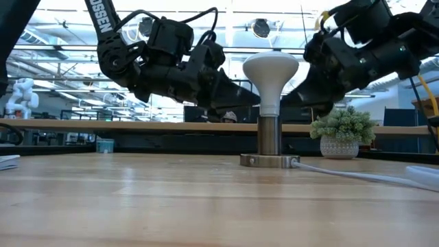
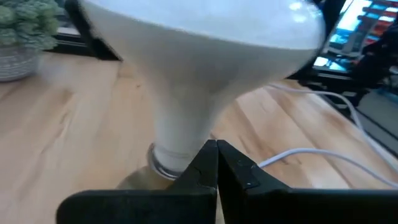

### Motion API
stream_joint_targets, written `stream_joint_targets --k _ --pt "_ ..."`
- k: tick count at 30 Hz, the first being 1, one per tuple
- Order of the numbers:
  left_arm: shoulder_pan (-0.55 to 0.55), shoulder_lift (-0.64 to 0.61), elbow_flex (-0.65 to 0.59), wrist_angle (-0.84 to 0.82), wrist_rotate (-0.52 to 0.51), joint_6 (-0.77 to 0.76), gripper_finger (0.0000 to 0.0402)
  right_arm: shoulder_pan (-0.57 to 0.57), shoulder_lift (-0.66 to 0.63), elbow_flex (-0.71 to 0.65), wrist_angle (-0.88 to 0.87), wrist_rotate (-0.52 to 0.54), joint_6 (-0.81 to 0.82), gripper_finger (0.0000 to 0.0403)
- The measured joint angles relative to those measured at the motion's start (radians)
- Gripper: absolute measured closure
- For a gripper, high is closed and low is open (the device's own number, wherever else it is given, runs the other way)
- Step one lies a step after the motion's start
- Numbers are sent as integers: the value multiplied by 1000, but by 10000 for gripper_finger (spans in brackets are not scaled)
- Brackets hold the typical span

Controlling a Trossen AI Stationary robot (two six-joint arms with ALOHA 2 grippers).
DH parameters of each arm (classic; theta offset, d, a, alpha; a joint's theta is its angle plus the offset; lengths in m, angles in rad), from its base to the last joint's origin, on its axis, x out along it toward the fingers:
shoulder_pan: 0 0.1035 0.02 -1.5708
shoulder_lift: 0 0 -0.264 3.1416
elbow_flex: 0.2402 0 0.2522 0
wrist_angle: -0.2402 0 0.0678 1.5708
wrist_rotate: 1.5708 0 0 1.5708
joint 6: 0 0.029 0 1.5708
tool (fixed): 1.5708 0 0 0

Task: Screw lightbulb
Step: Insert the lightbulb into the lamp

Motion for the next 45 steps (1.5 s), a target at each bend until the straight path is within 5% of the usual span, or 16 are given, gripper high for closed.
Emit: stream_joint_targets --k 12,16,20,25,31,39,45 --pt "30 0 0 -57 -117 -3 402 19 0 0 14 -214 16 403" --pt "35 0 0 -77 -108 -25 402 20 0 0 -41 -192 22 403" --pt "26 0 0 -30 -13 -25 402 6 0 0 -95 -36 60 403" --pt "20 0 0 -17 -34 -24 402 0 0 0 -39 48 31 403" --pt "31 0 0 -15 -69 -21 402 2 0 0 9 -3 -12 403" --pt "32 0 0 -49 -202 -27 402 3 0 0 16 -210 23 403" --pt "25 1 0 -38 -39 -25 402 0 0 0 -106 -133 83 403"
